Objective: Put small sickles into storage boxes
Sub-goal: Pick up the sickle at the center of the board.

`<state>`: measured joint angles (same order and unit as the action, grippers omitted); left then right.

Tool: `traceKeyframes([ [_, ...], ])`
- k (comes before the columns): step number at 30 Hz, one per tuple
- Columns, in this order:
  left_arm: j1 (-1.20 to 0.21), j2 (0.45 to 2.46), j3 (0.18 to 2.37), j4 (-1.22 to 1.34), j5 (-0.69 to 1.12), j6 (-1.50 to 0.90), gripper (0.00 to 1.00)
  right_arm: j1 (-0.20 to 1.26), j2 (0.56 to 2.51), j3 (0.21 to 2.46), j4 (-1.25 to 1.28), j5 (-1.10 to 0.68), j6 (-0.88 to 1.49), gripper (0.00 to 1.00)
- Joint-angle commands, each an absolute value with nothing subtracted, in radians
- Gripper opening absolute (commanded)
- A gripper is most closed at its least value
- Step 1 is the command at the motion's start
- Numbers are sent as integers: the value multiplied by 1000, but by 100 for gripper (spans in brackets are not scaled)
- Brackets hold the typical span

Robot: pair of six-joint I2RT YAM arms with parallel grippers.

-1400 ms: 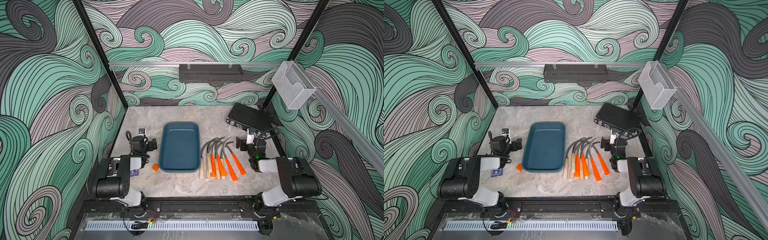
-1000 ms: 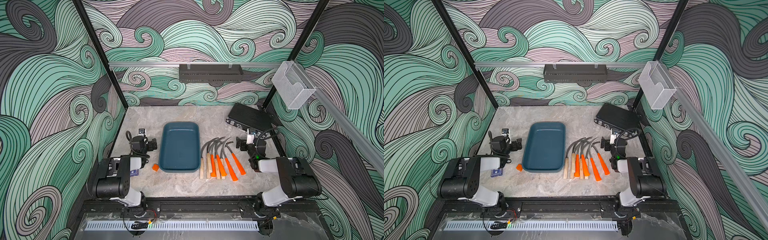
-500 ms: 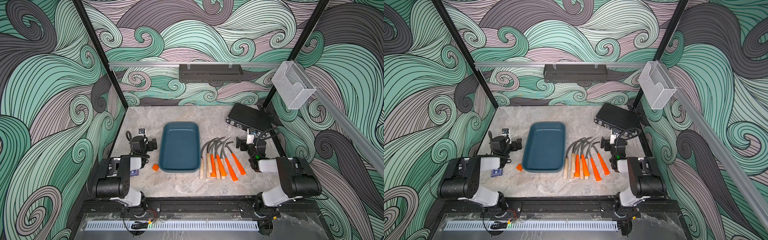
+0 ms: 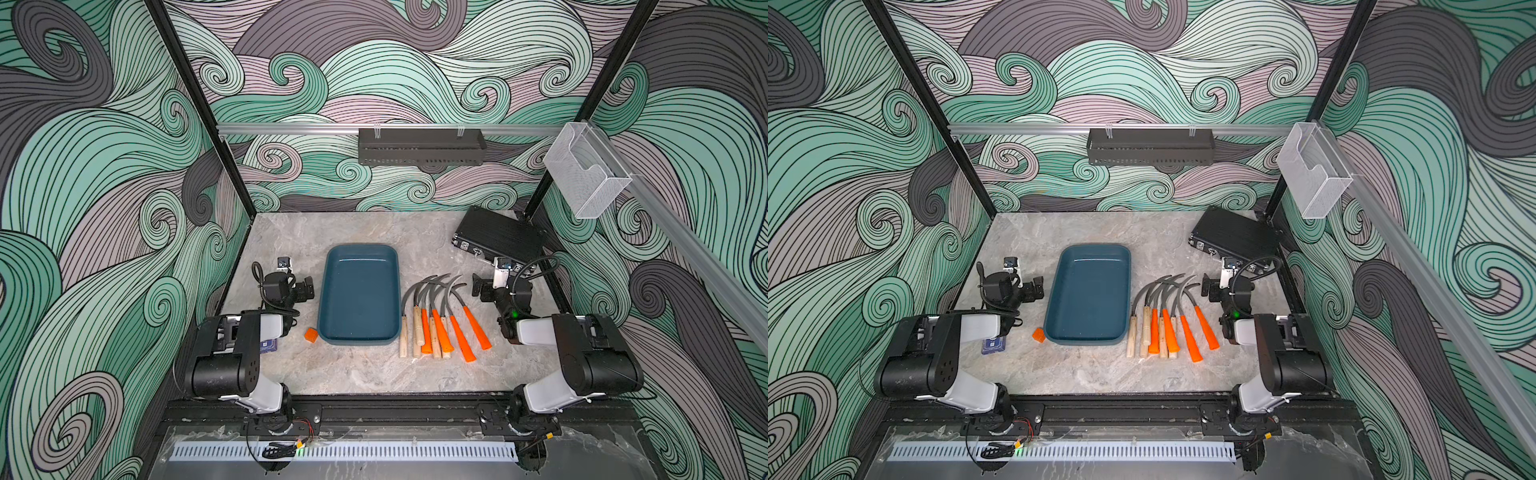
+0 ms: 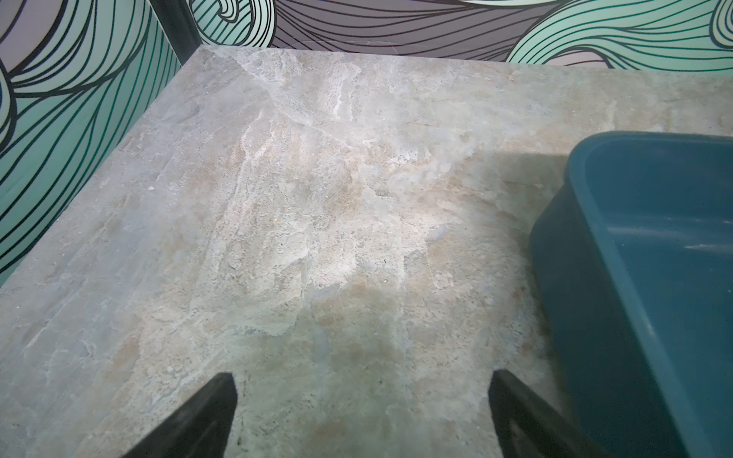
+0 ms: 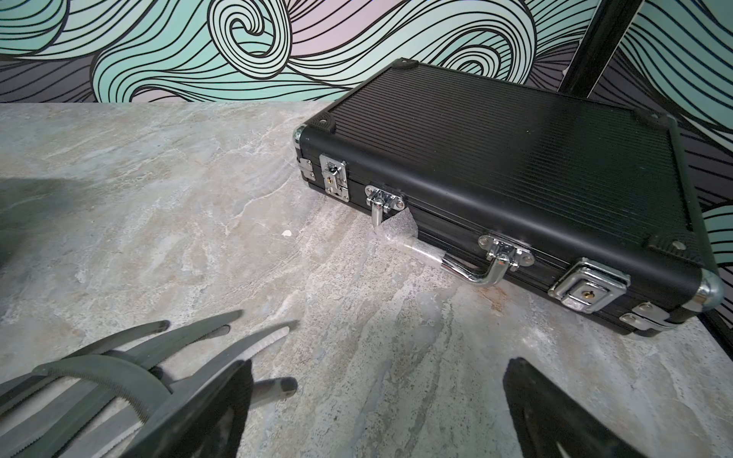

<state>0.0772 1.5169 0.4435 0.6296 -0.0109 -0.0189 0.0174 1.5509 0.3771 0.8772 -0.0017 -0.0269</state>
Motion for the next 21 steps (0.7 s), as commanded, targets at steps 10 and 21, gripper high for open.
traceKeyframes([
  [10,72,1357,759,108,31,30,98,35,1403,449,688,104,-16,99],
  [21,72,1347,1039,-408,-12,60,99,18,1059,853,-8,-285,493,99],
])
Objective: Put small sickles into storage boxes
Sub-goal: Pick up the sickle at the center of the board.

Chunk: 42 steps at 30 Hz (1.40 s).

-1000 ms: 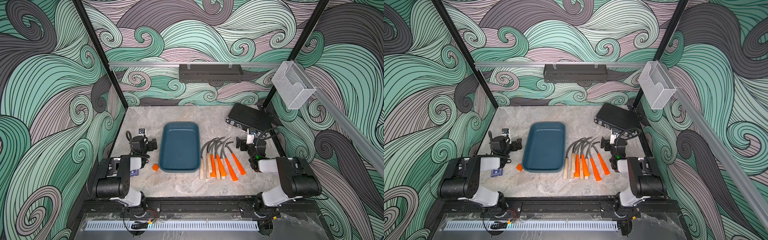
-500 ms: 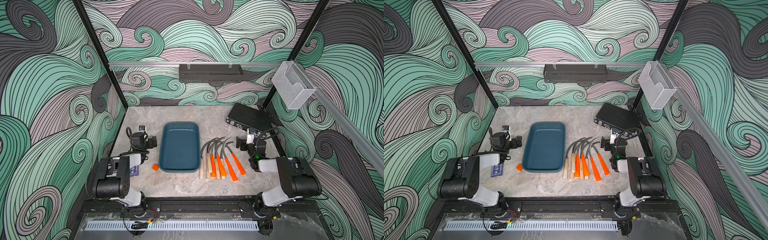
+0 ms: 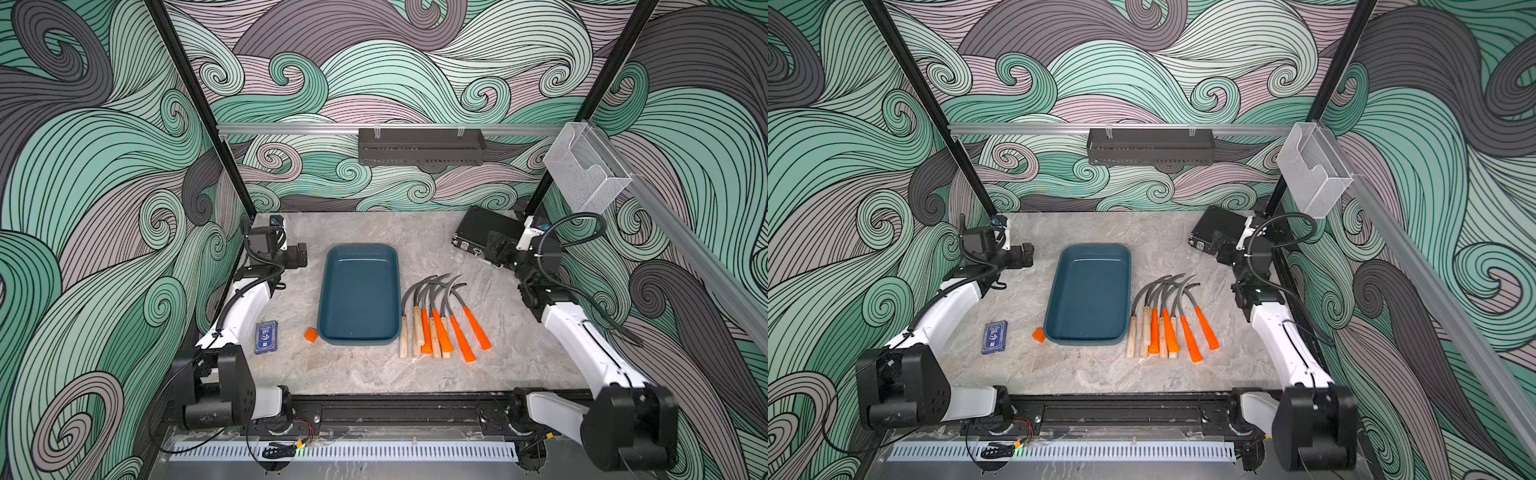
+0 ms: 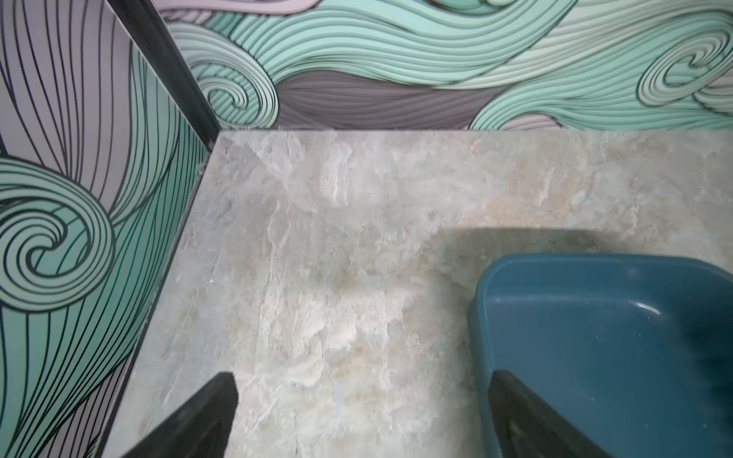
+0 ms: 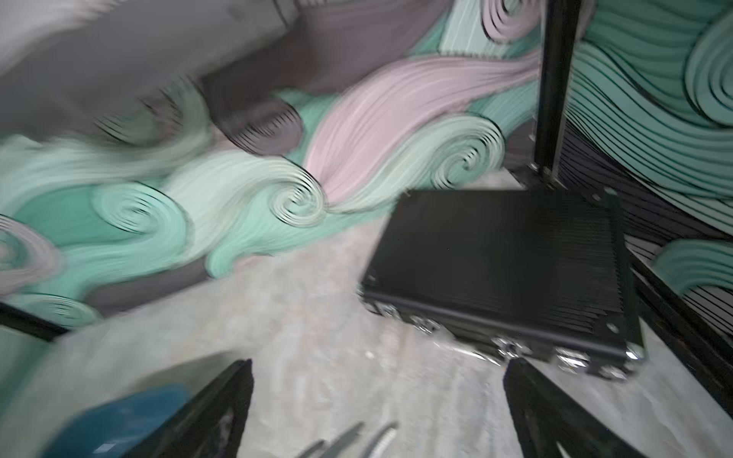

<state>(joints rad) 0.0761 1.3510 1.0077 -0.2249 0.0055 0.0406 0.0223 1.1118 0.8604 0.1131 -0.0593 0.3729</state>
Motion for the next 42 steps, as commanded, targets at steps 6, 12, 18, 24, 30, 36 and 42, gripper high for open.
traceKeyframes([
  [6,72,1318,1087,-452,-5,74,99,23,1174,960,-210,-486,535,95],
  [12,72,1365,1266,-651,34,89,98,44,1272,1027,-617,-507,457,82],
  [18,72,1387,1368,-753,76,110,99,135,1206,993,-828,-332,405,77],
  [24,72,1399,1409,-810,81,138,99,291,1136,971,-955,-256,413,71],
  [30,72,1416,1421,-864,160,136,99,424,1106,911,-956,-214,452,53],
  [36,72,1473,1451,-906,189,124,99,508,1215,918,-946,-182,457,47],
  [42,72,1471,1441,-914,187,137,99,567,1344,959,-937,-120,444,46],
])
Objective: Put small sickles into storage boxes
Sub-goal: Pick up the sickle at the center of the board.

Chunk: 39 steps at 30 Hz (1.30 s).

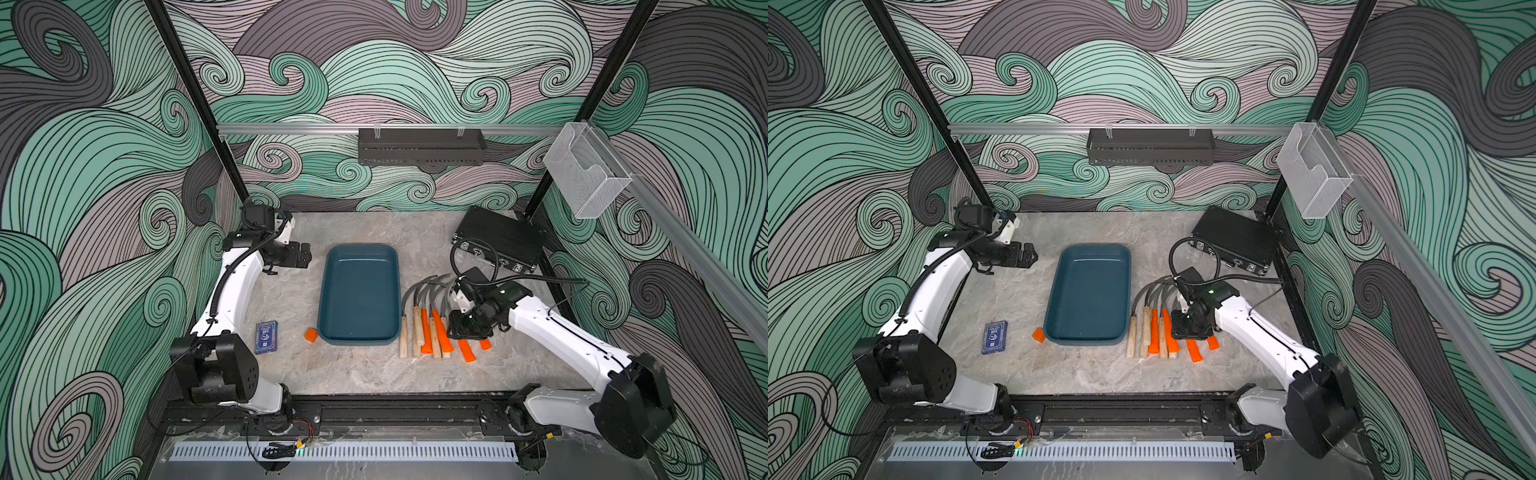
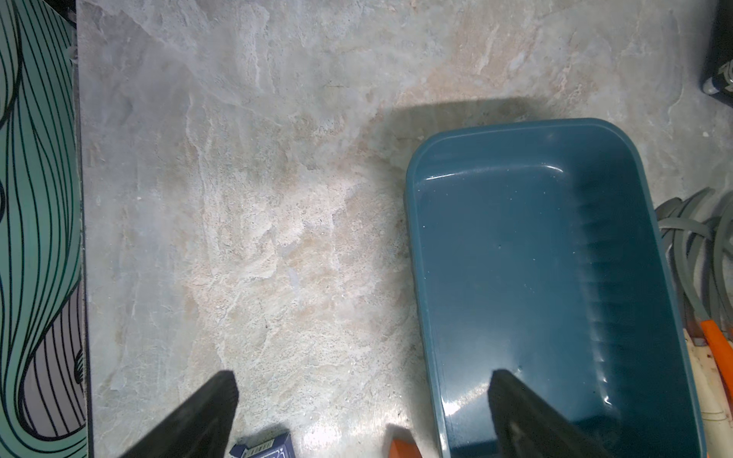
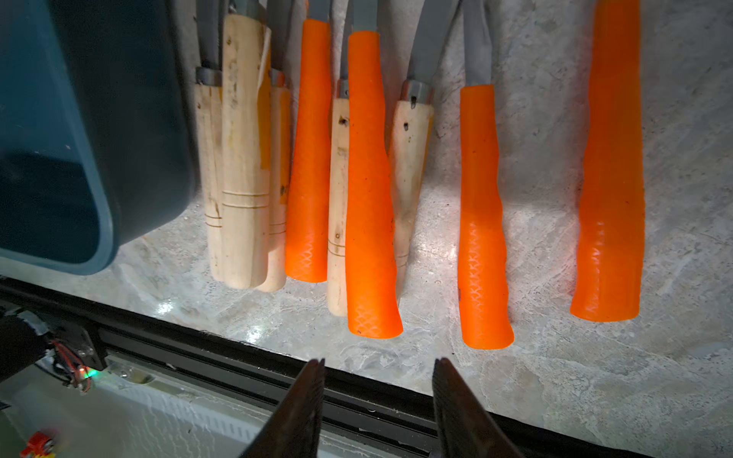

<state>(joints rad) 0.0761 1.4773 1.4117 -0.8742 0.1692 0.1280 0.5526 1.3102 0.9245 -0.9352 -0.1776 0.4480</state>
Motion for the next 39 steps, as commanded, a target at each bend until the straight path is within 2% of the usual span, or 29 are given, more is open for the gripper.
traceKeyframes([
  [1,71,1472,1440,-915,187,139,99,571,1365,966,-936,-114,443,46],
  [15,72,1472,1414,-921,184,171,99,629,1584,1065,-925,-85,416,46],
  [34,73,1496,1393,-966,189,203,99,679,1680,1054,-948,-30,414,41],
  [39,72,1502,1395,-982,189,211,99,686,1696,1051,-946,-16,415,36],
])
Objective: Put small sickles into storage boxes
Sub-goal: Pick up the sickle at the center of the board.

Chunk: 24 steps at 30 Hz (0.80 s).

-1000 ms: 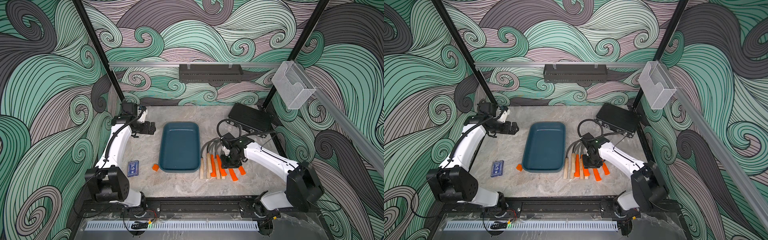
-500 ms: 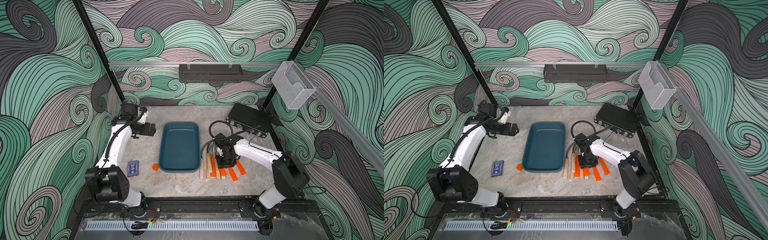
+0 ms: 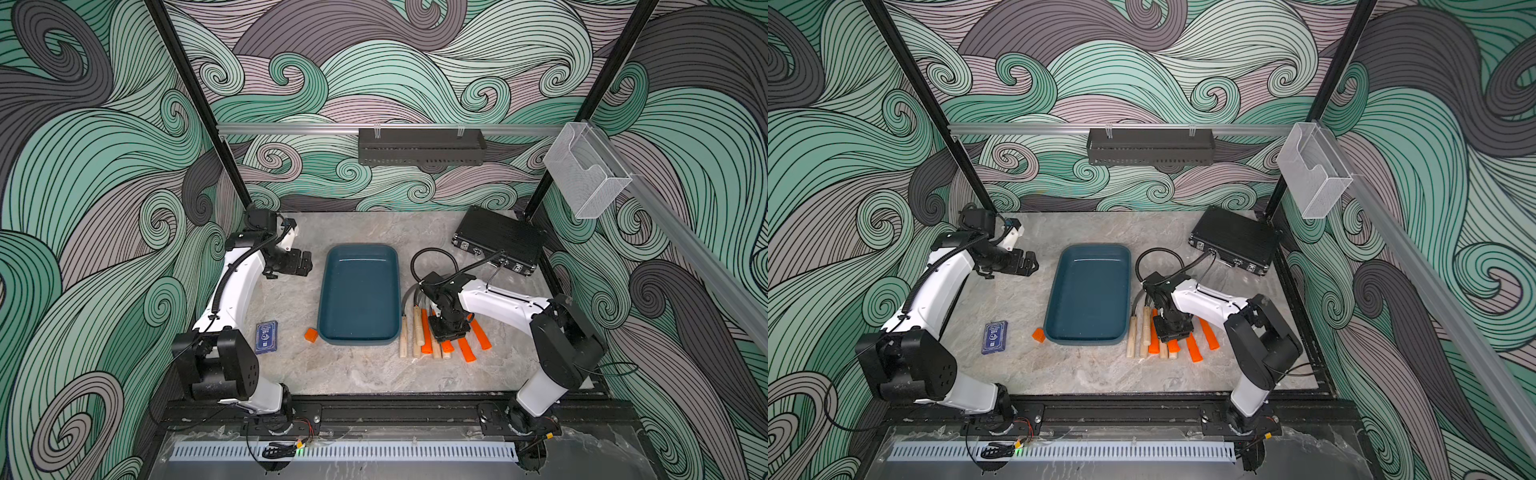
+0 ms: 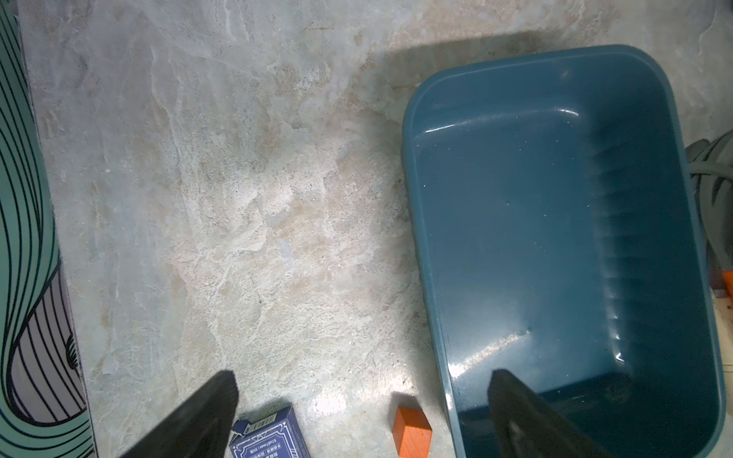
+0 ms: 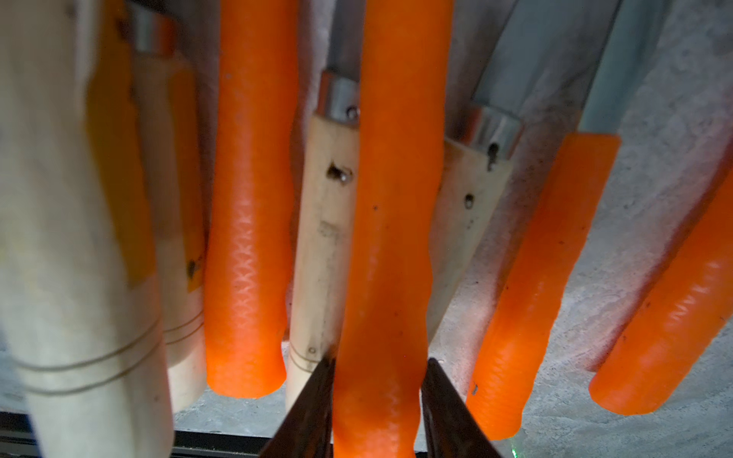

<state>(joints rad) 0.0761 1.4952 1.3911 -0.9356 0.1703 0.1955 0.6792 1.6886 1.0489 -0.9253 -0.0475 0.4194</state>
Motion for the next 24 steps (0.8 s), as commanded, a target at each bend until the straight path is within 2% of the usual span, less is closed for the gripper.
traceKeyframes([
  [1,71,1502,1396,-985,190,210,99,686,1698,1051,-947,-16,415,35],
  [10,73,1496,1402,-991,198,213,98,686,1690,1038,-936,-23,409,18],
  [17,72,1482,1412,-980,198,216,99,686,1655,1045,-936,-42,397,0],
  [24,72,1467,1424,-953,214,209,99,682,1580,1063,-937,-70,390,0],
])
